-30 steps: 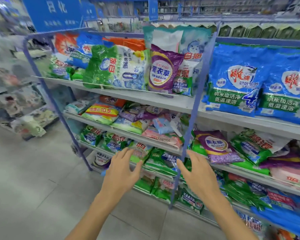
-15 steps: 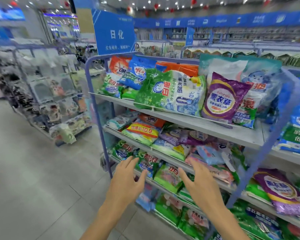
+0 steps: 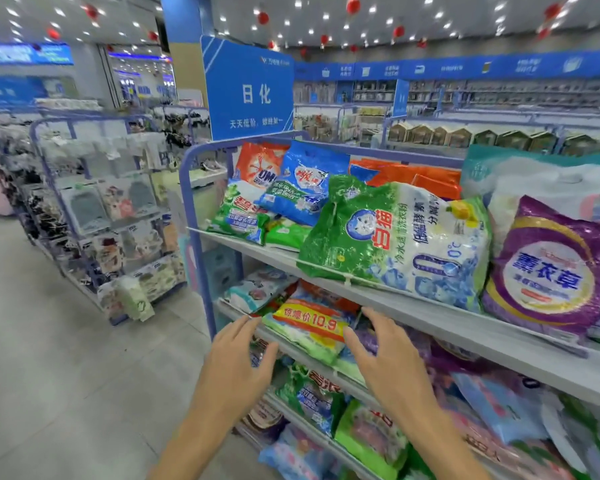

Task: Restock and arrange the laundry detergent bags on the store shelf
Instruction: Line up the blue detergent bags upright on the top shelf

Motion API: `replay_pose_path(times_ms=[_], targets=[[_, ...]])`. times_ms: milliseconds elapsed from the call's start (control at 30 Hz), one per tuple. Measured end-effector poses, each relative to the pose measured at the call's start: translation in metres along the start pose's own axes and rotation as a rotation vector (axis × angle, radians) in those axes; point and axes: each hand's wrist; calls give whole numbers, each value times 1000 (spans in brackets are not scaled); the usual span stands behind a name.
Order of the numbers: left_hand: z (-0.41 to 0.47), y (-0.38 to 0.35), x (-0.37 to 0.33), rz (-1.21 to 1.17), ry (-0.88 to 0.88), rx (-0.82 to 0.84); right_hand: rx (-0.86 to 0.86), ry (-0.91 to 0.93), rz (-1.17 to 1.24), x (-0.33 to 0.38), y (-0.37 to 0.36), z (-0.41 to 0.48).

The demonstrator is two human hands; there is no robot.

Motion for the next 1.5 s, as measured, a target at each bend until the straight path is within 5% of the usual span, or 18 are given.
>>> replay_pose_path(times_ms=[533,967,1167,1500], targets=[[251,23,5,-118,-74,-1,-106,63,122,64,-64,216],[426,-3,-52,-243,-142,188,-317,-385,389,40,-122,393],[456,-2,-64,-280,-6,266,-469,-420,716,53,-109,398],[456,30,-41,-769,82,640,-507,-207,763,74,-113,377]])
Point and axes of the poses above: each hand's wrist, its own z-axis towards the middle knuckle, its own y-axis out of the back of the hand, x = y × z, and after that the axes turned 10 degrees about y, right-handed
